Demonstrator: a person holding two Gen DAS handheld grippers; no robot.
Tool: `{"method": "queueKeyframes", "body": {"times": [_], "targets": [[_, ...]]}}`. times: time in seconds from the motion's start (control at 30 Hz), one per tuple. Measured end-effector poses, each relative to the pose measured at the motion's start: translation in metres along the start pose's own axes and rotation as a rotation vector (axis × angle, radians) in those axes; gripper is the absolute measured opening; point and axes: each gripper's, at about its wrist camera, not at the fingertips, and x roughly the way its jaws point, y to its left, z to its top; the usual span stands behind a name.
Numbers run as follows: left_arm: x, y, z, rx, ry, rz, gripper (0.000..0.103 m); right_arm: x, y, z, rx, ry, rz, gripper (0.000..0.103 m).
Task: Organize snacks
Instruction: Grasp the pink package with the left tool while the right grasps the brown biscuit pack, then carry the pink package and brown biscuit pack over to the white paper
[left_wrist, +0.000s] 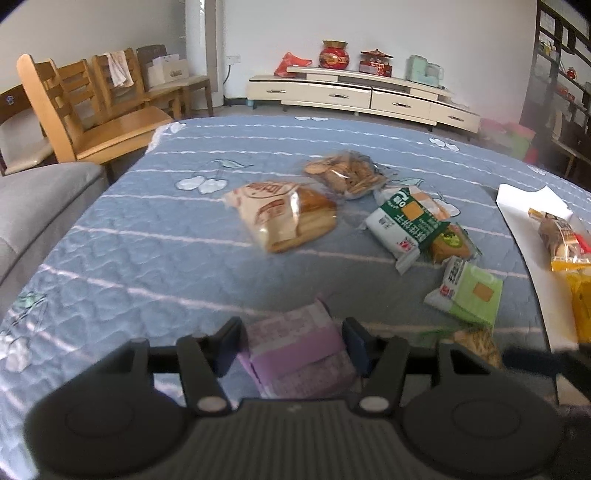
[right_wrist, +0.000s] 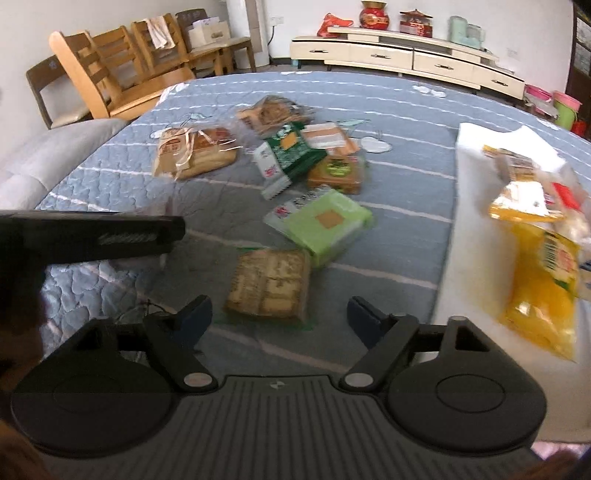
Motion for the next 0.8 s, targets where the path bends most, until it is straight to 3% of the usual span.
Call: {"method": "queueKeyframes", "body": {"times": [0.1,0.4,0.8], "targets": [[-0.007,0.002,-0.006,0.001,-0.001,0.002,0.059,0.004,0.008,0.004,-0.051,-0.021,-0.035,0.054],[-0.032,-0.003,-0.015,0.002,-0.020,-0.019,0.059,-0.017,0.002,0.002,-0.040,-0.061,-0.020,0.053],[-0.076,-0.021,-0.020,0.032,-0.068,-0.038,0.059,-0.081,-0.010,-0.007,-0.037,-0.148,-0.025,0.053]]}}
